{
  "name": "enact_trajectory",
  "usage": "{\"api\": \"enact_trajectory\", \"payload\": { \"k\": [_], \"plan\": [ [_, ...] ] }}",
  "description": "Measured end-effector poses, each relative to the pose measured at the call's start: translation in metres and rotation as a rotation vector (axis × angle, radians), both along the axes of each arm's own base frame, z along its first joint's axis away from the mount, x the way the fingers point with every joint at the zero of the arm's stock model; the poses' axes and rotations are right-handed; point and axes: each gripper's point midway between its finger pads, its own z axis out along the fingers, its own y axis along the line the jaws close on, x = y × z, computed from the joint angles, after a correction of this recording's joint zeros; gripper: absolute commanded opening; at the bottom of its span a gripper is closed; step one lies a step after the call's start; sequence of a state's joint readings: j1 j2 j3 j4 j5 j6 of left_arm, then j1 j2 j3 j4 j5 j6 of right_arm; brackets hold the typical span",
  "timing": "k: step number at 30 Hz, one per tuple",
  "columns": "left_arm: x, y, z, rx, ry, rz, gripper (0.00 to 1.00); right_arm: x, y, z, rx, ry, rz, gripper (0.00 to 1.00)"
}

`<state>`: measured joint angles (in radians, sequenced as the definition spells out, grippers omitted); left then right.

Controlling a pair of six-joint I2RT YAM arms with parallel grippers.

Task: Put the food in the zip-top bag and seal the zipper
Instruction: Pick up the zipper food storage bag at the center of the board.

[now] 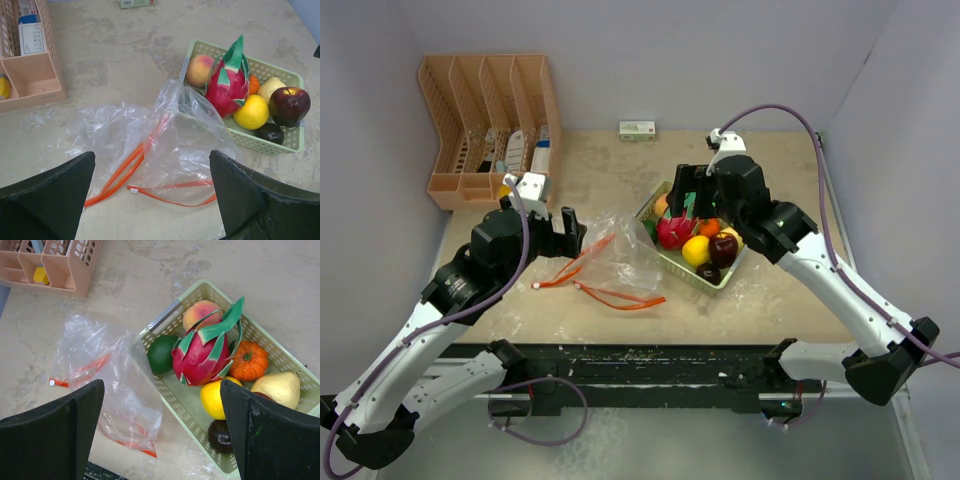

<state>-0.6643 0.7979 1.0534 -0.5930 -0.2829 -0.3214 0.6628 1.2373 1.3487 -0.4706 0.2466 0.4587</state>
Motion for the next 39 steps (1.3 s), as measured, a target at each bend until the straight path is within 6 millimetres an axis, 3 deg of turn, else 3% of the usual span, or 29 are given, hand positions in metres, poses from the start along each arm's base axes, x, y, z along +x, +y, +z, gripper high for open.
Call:
{"api": "enact_trajectory", "payload": {
  "k": [11, 16, 20, 27, 35, 39],
  "plan": [
    [0.001, 0.002, 0.000, 0.003, -0.003, 0.012, 0.99, -0.002, -0.001, -0.013, -0.027, -0.009, 0.027, 1.00],
    [-0.001, 0.008, 0.003, 0.004, -0.012, 0.031, 0.99, -0.005, 0.009, -0.032, -0.037, 0.003, 0.096, 1.00],
    [-0.004, 0.013, 0.004, 0.005, -0.017, 0.043, 0.99, -0.014, 0.022, -0.058, -0.049, 0.047, 0.181, 1.00],
    [-0.007, 0.018, 0.002, 0.008, -0.020, 0.056, 0.99, -0.033, 0.063, -0.092, -0.095, 0.094, 0.354, 1.00],
    [-0.009, 0.021, -0.002, 0.011, -0.014, 0.062, 0.99, -0.037, 0.090, -0.085, -0.061, 0.038, 0.457, 0.99],
    [-0.012, 0.023, -0.005, 0.009, -0.010, 0.065, 0.99, -0.032, 0.101, -0.103, -0.081, 0.055, 0.462, 0.99]
  ]
}}
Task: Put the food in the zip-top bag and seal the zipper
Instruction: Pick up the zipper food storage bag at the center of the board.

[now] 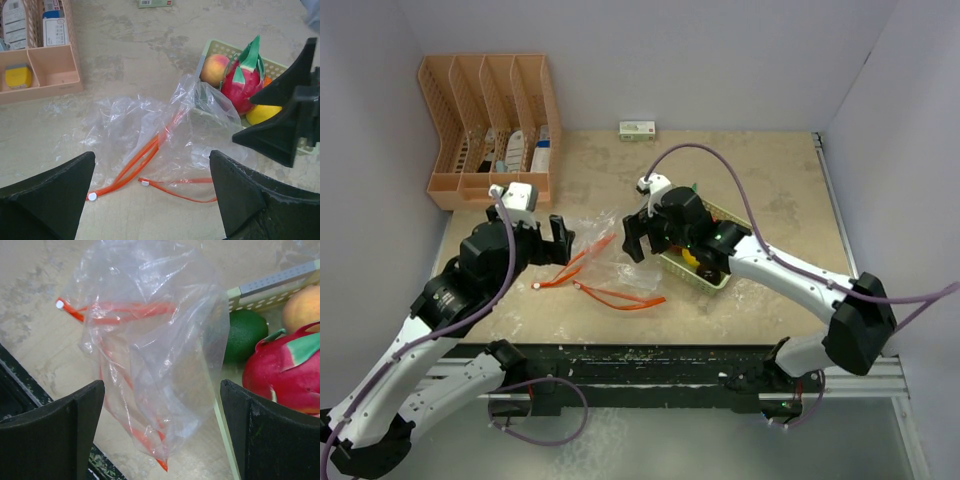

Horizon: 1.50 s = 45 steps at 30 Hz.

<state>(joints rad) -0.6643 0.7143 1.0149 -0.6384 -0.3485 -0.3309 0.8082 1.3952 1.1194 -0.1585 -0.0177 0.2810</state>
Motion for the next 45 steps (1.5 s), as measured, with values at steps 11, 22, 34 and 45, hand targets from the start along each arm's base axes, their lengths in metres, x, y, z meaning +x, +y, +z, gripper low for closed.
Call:
{"api": "enact_trajectory", "payload": {
  "k": [11, 22, 34, 45],
  "plan": [
    [-0.002, 0.002, 0.000, 0.002, 0.000, 0.004, 0.99, 0.006, 0.008, -0.042, -0.097, 0.033, -0.038, 0.58],
    [-0.006, 0.005, 0.002, -0.015, -0.007, 0.007, 0.99, 0.013, -0.001, -0.048, -0.116, 0.018, -0.106, 0.00],
    [-0.013, 0.003, 0.013, -0.071, -0.061, -0.030, 0.99, 0.012, -0.032, 0.022, 0.039, -0.021, -0.323, 0.00],
    [-0.016, -0.018, 0.008, -0.193, -0.188, -0.134, 0.99, 0.016, -0.055, 0.158, 0.532, -0.130, -0.547, 0.00]
  ]
}}
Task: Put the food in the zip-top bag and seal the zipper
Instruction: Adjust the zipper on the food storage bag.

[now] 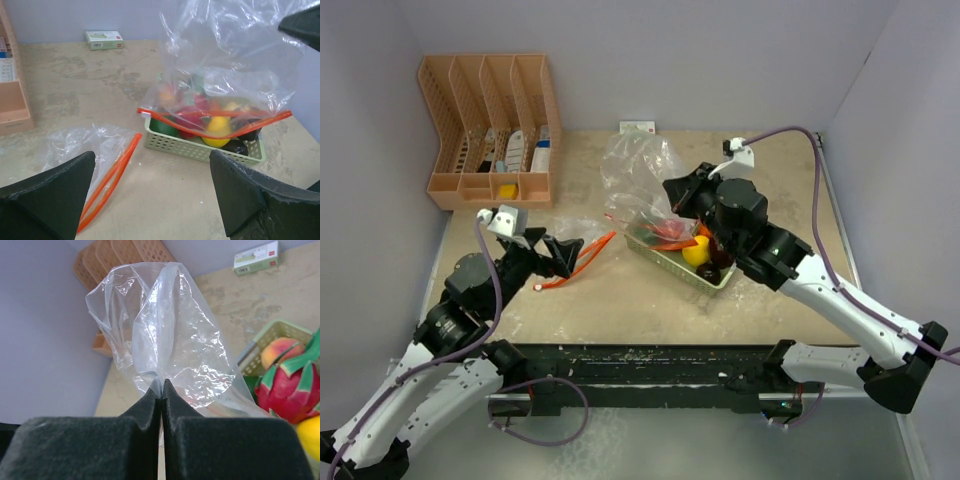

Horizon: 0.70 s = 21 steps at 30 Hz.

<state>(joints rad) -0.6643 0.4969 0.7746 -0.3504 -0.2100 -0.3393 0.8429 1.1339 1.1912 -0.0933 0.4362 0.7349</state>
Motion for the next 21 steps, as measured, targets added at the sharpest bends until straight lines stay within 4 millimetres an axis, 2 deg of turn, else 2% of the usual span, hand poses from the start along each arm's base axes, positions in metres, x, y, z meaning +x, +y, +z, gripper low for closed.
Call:
{"api": "enact_trajectory", "payload": {
  "k": [7, 12, 14, 17, 21],
  "plan": [
    [0.010, -0.035, 0.001, -0.074, -0.106, -0.126, 0.99, 0.003, 0.007, 0.037, 0.179, -0.042, -0.009, 0.00],
    [0.016, -0.057, -0.039, -0.109, -0.122, -0.198, 0.99, 0.002, 0.009, 0.063, 0.315, -0.075, -0.009, 0.00],
    [0.018, -0.062, -0.048, -0.119, -0.123, -0.213, 0.99, 0.001, 0.009, 0.073, 0.353, -0.091, -0.006, 0.00],
    [0.021, -0.070, -0.044, -0.157, -0.154, -0.231, 0.99, 0.000, 0.009, 0.085, 0.394, -0.108, 0.002, 0.00],
    [0.024, -0.078, -0.028, -0.236, -0.220, -0.255, 0.99, -0.004, 0.012, 0.103, 0.454, -0.131, 0.032, 0.00]
  ]
}}
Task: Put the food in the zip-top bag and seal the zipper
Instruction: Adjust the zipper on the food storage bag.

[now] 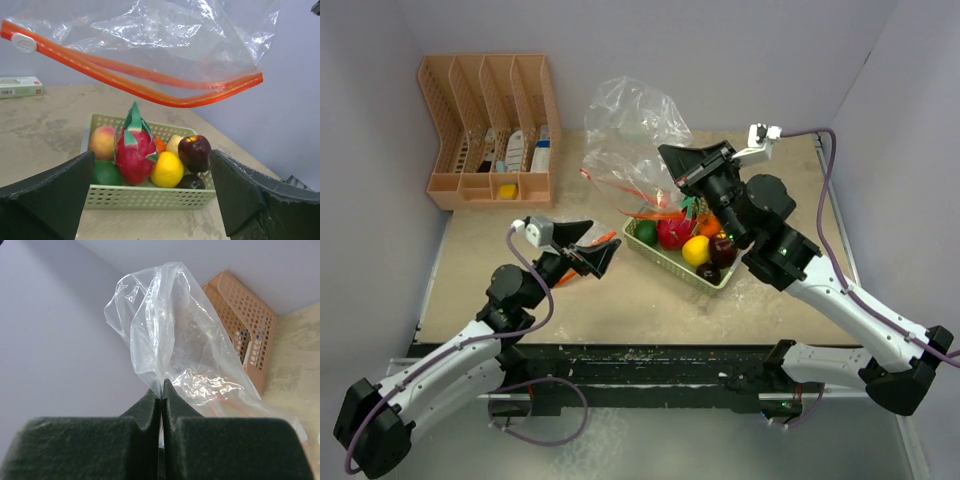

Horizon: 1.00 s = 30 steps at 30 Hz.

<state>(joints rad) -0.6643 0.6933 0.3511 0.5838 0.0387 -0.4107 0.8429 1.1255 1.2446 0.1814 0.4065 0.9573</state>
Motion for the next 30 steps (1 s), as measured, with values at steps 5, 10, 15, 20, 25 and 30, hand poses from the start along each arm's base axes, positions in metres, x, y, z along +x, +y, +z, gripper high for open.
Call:
{"api": "enact_trajectory", "payload": {
  "k": [5, 10, 15, 20, 25, 30],
  "plan": [
    [0.002, -0.005, 0.005, -0.102, -0.043, -0.019, 0.99, -0.006, 0.006, 0.013, 0.052, -0.029, 0.052, 0.00],
    [0.003, -0.009, 0.022, -0.202, -0.092, -0.043, 0.99, -0.013, 0.012, 0.023, 0.091, -0.055, 0.100, 0.00],
    [-0.005, -0.005, 0.046, -0.324, -0.170, -0.072, 0.99, -0.015, 0.018, 0.012, 0.097, -0.041, 0.133, 0.00],
    [-0.009, -0.004, 0.059, -0.395, -0.209, -0.095, 0.99, -0.018, 0.024, 0.002, 0.093, -0.025, 0.171, 0.00],
    [-0.005, -0.008, 0.054, -0.400, -0.183, -0.103, 0.99, -0.023, 0.028, 0.006, 0.111, -0.040, 0.205, 0.00],
    [-0.002, -0.010, 0.051, -0.403, -0.173, -0.105, 0.85, -0.029, 0.032, 0.008, 0.124, -0.046, 0.242, 0.00]
  ]
}}
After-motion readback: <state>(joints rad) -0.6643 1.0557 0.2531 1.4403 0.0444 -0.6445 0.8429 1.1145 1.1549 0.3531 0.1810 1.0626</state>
